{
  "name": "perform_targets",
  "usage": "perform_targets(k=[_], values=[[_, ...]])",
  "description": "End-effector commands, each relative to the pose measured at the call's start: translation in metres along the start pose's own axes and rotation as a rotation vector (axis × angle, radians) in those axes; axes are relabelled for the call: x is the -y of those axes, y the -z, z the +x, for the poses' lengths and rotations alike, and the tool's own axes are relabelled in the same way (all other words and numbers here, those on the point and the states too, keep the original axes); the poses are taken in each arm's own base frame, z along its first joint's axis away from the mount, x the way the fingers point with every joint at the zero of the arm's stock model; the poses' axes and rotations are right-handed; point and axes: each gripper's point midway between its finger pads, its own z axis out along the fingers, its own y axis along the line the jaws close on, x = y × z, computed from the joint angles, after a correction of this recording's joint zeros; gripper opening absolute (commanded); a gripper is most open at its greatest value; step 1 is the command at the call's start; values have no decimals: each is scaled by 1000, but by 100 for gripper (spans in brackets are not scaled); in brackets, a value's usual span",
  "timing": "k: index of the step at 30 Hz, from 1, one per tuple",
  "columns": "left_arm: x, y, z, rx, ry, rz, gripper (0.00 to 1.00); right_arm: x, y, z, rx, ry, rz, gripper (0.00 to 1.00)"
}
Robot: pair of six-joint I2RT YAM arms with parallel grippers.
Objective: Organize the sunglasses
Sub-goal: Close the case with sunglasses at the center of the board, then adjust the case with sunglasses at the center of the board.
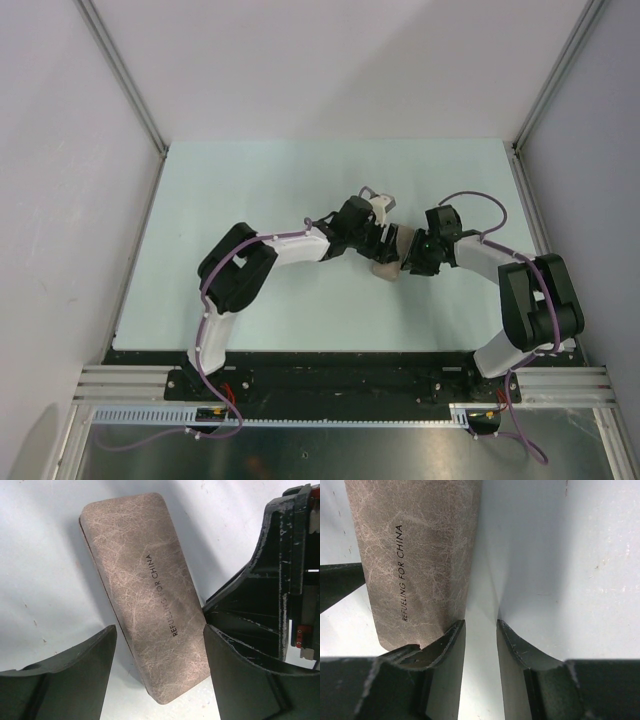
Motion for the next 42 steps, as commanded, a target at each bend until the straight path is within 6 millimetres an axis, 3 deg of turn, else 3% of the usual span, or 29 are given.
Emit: perform_targets(k=[1,9,13,14,16,17,19,20,21,27,33,37,42], values=[[5,10,-22,57,-54,-23,76,2,3,0,6,-20,9,38],[12,44,-57,155,-114,-67,79,13,43,-34,172,-49,74,44],[10,67,-72,211,-116,-116,82,10,58,-48,242,-29,77,60],[11,81,-83,248,-111,-129,83,6,59,-50,251,-9,80,64],[0,96,-84,272,-95,-190,86,-1,59,-51,274,42,118,74],[0,112,-93,311,-84,-207,88,-7,57,-55,278,58,129,77],[-9,127,-89,322,-67,-238,94,-18,54,-53,290,103,158,82],[-13,145,-98,365,-53,-265,96,-25,53,-59,306,110,160,84],[-20,151,-88,357,-40,-289,98,-27,46,-57,294,120,174,84],[-39,203,-79,413,25,-373,100,-45,15,-50,253,139,191,85],[-41,228,-66,419,66,-383,100,-47,-9,-40,213,178,229,86],[-35,248,-68,459,69,-376,100,-55,-17,-37,208,209,211,85],[-36,253,-67,463,63,-380,100,-53,-20,-34,185,243,226,82]])
